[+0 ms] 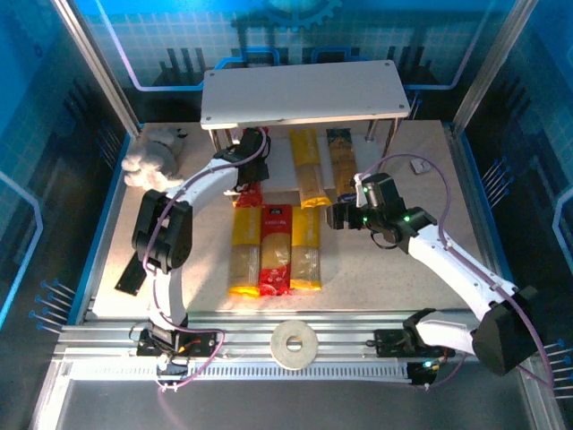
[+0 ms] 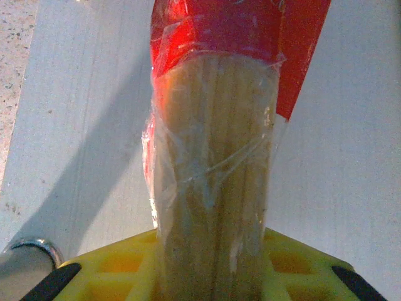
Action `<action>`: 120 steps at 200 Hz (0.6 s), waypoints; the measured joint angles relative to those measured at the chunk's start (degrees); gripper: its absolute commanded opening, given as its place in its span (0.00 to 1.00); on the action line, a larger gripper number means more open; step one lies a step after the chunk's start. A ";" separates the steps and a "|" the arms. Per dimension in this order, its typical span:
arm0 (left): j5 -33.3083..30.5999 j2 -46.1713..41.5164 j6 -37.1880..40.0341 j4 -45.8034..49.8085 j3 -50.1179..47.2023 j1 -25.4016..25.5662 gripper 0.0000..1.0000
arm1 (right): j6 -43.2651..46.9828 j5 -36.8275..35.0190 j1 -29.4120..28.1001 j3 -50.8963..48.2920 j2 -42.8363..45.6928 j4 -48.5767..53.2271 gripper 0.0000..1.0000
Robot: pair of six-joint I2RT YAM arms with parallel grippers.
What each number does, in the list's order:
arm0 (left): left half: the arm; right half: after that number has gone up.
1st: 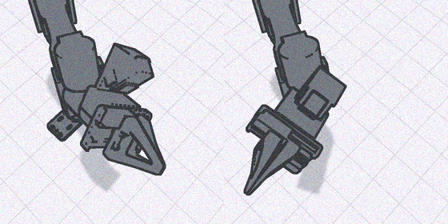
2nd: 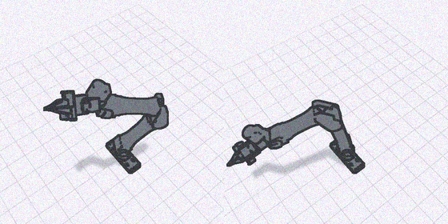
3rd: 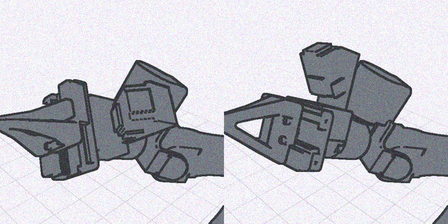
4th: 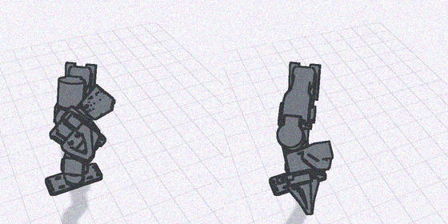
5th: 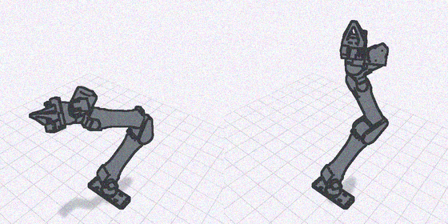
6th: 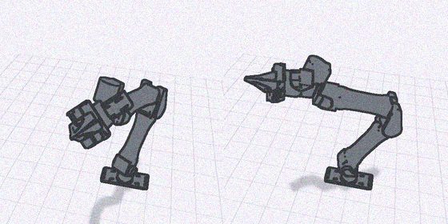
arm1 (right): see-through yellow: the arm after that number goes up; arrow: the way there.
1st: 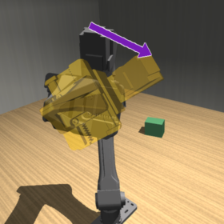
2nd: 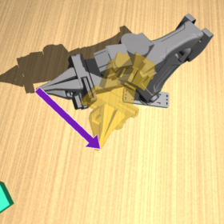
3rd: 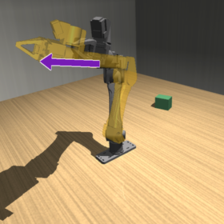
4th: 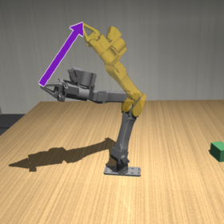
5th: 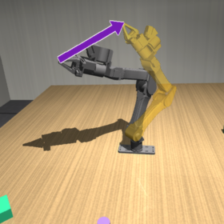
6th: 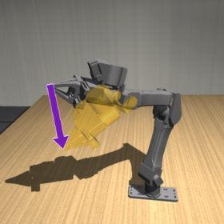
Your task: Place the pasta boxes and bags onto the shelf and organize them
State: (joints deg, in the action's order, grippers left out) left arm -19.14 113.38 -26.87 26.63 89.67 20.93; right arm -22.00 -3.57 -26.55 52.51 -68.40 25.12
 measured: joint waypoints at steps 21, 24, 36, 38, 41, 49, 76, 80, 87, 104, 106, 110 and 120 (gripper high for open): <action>-0.15 0.15 -0.15 0.11 0.07 -0.22 0.34 | 0.00 -0.02 0.00 0.00 -0.02 0.07 0.95; -0.17 0.17 -0.15 0.11 0.15 -0.28 0.37 | 0.02 -0.02 0.00 0.00 -0.02 0.11 0.95; -0.52 0.26 -0.26 0.04 0.48 -0.33 0.44 | 0.02 -0.02 0.00 0.00 -0.02 0.28 0.95; -0.52 0.26 -0.22 0.04 0.57 -0.35 0.46 | 0.02 -0.02 0.00 0.00 -0.02 0.28 0.95; -0.59 0.31 -0.13 0.04 0.66 -0.37 0.47 | 0.02 -0.02 0.00 0.00 -0.02 0.35 0.95; -0.85 0.37 -0.35 -0.04 1.14 -0.37 0.51 | 0.02 -0.02 0.00 0.00 -0.02 0.44 0.95; -1.46 1.16 -1.07 -0.46 2.23 -0.59 0.54 | 0.02 -0.02 0.00 0.00 -0.02 0.63 0.95; -1.49 1.22 -1.22 -0.59 2.27 -0.59 0.54 | 0.02 -0.04 0.00 0.00 -0.02 0.63 0.95; -1.49 1.33 -1.27 -0.72 2.40 -0.59 0.55 | 0.02 -0.04 0.02 0.00 -0.02 0.66 0.95; -1.46 1.42 -1.36 -1.07 2.45 -0.59 0.57 | 0.02 -0.04 0.13 0.00 0.02 0.68 0.95; -1.46 1.42 -1.40 -1.11 2.45 -0.59 0.57 | 0.02 -0.04 0.15 0.00 0.02 0.70 0.95; -1.46 1.44 -1.49 -1.20 2.45 -0.59 0.58 | 0.02 -0.04 0.24 0.00 0.04 0.76 0.95; -1.44 1.44 -1.51 -1.42 2.43 -0.57 0.61 | 0.00 -0.04 0.37 0.00 0.09 0.85 0.95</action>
State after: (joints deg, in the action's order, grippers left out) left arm -20.58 114.83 -28.38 25.21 92.09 20.36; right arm -22.00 -3.62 -26.17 52.51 -68.31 25.98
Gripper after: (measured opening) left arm 0.581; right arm 0.949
